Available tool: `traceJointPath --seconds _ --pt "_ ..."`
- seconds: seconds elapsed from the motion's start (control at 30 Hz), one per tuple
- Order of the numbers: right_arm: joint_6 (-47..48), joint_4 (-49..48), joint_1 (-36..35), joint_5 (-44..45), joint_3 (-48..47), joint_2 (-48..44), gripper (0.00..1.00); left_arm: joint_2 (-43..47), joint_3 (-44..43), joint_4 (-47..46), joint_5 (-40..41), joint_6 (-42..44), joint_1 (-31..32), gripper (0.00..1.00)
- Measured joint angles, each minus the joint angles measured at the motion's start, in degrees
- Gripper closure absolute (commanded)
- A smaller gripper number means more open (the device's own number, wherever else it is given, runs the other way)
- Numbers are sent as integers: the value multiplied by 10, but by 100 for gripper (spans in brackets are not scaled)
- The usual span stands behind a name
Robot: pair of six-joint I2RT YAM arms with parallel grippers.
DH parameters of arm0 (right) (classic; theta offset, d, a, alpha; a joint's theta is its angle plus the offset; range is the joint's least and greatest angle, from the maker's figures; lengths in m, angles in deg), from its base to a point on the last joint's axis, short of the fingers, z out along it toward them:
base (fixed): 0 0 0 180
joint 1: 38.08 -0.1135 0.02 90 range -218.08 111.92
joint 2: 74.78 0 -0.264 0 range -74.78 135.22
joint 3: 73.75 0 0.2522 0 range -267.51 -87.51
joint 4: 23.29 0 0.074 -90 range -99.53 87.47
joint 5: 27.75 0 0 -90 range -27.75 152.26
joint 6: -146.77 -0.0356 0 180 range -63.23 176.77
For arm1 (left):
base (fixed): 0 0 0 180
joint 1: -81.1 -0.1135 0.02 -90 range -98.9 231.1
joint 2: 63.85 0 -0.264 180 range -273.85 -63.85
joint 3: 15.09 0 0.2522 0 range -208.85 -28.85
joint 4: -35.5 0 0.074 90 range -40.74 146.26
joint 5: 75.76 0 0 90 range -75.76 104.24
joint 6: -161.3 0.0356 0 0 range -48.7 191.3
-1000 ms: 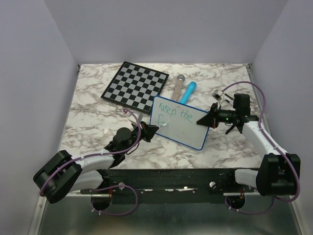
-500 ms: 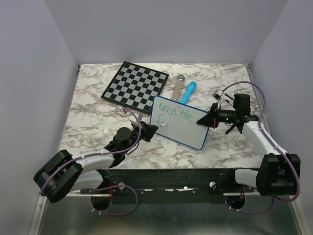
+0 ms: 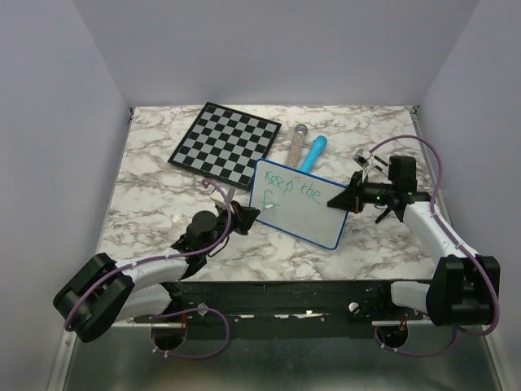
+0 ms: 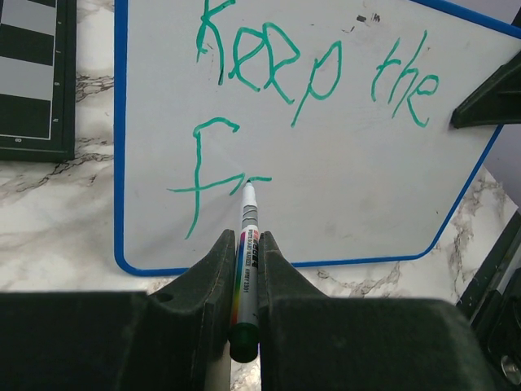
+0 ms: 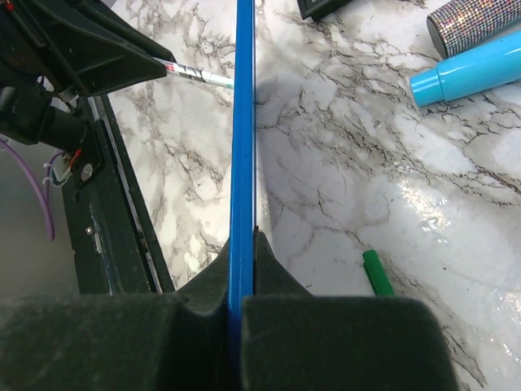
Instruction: Write a sentence on the whiteboard
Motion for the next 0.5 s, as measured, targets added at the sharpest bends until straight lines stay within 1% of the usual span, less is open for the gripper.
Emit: traceJointPath --seconds 0.5 --pt "0 -2 0 0 0 0 99 -1 0 26 -14 -1 -2 100"
